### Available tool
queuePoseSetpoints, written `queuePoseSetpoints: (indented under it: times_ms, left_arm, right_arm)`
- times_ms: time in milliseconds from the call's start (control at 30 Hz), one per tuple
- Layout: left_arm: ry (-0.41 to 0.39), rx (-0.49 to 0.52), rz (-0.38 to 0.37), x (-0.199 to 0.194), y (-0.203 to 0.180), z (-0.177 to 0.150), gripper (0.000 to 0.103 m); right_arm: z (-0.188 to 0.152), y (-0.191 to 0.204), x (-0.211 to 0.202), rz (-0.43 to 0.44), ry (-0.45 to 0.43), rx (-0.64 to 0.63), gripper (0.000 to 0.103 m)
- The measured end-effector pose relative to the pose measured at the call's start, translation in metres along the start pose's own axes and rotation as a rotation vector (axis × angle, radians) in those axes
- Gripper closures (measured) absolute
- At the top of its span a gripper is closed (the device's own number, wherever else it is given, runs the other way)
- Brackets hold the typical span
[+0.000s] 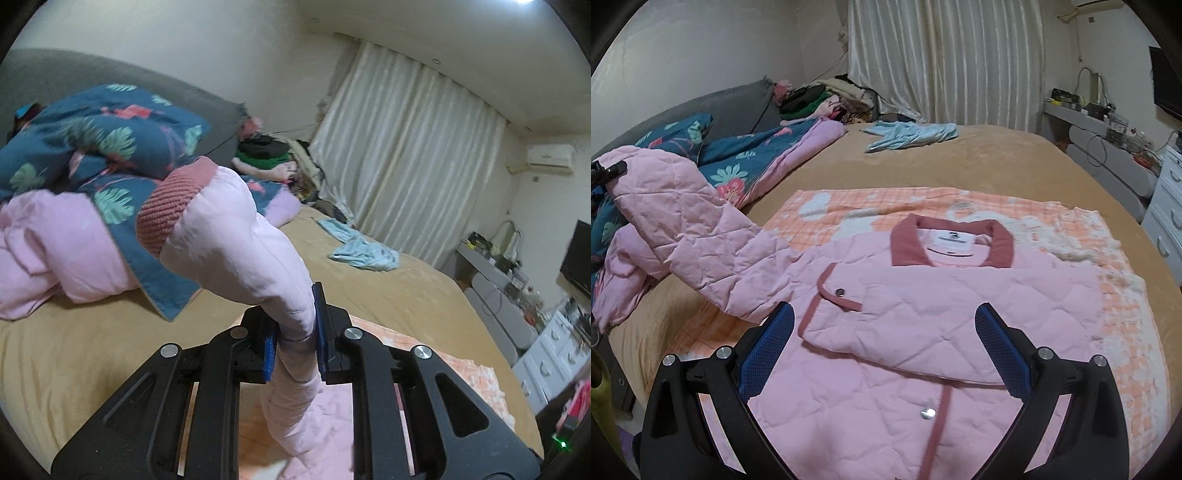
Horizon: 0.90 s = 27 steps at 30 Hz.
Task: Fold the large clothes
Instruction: 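Grasp the sleeve cuff with the left tool and lift it, then carry the held sleeve over the jacket front and lower it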
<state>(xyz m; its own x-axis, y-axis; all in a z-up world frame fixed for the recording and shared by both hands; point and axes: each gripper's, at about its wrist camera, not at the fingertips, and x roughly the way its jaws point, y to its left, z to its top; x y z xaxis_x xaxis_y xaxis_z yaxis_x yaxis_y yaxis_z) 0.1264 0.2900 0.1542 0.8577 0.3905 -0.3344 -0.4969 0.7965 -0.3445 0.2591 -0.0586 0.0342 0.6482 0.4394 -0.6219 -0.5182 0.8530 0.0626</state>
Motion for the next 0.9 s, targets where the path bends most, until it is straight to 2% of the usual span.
queuePoseSetpoints:
  times_ms: [500,900]
  left_arm:
    - [0.025,0.146,-0.102,-0.001,-0.092,-0.012,0.094]
    - [0.065,0.255,-0.180,0.013,-0.158,-0.040,0.094]
  right_arm:
    - [-0.009,-0.061,-0.043,-0.060,-0.056,0.066,0.005]
    - [-0.016,-0.102,-0.055,-0.087,-0.079,0.129,0.005]
